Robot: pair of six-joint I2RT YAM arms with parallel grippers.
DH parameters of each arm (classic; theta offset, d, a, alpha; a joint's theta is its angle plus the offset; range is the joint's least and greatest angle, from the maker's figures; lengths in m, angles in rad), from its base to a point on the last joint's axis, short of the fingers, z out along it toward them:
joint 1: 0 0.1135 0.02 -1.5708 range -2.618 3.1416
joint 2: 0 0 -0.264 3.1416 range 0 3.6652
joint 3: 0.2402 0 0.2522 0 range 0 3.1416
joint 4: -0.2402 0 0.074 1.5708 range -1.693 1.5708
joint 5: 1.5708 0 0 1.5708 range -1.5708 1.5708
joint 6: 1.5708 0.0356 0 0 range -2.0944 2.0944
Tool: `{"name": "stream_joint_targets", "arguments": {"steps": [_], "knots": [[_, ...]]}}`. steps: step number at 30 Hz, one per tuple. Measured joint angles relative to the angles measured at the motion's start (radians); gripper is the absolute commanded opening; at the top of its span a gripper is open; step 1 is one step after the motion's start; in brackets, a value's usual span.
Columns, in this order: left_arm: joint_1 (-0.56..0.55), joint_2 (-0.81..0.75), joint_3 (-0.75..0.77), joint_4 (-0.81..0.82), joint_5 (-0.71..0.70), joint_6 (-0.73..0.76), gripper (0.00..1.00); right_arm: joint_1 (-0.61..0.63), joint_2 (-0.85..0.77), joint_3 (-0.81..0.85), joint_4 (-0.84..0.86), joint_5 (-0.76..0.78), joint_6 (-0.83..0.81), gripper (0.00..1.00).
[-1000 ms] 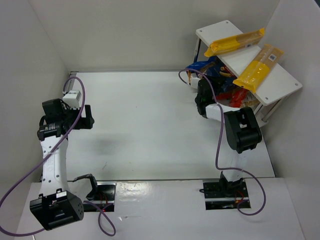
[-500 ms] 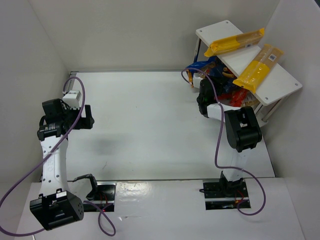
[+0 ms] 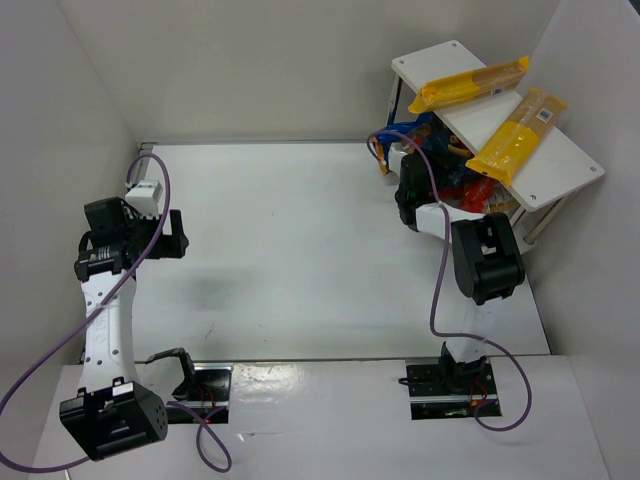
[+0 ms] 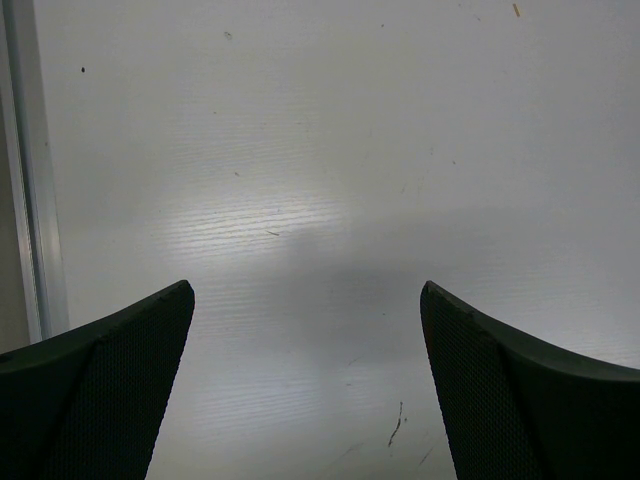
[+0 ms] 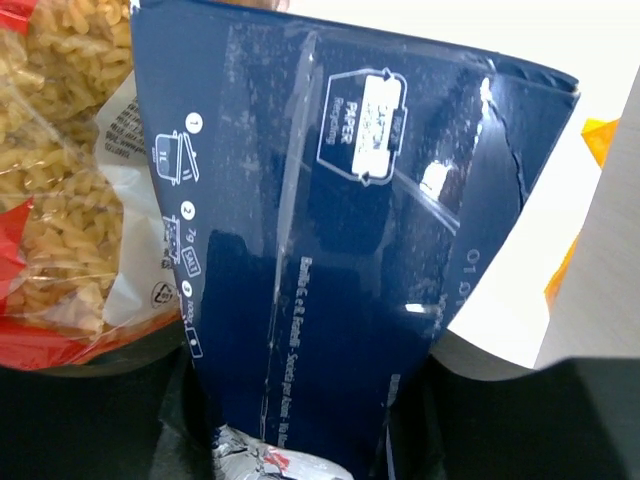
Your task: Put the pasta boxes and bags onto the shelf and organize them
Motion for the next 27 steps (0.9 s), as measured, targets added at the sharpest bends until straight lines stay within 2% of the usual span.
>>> {"name": "stream_joint_targets", "arguments": {"steps": [14, 19, 24, 27], "knots": [[0.0, 0.0, 0.0, 0.0, 0.0, 0.0, 0.99, 0.019, -0.086, 0.007, -0.266, -0.022, 0.176, 0.66], [0.0, 0.0, 0.0, 0.0, 0.001, 0.0, 0.99, 0.034, -0.103, 0.008, -0.33, -0.032, 0.209, 0.68], [0.0, 0.0, 0.0, 0.0, 0.002, 0.0, 0.99, 0.046, -0.117, 0.008, -0.397, -0.055, 0.234, 0.77], [0.0, 0.0, 0.0, 0.0, 0.002, 0.0, 0.99, 0.053, -0.118, 0.007, -0.438, -0.068, 0.239, 0.77]]}}
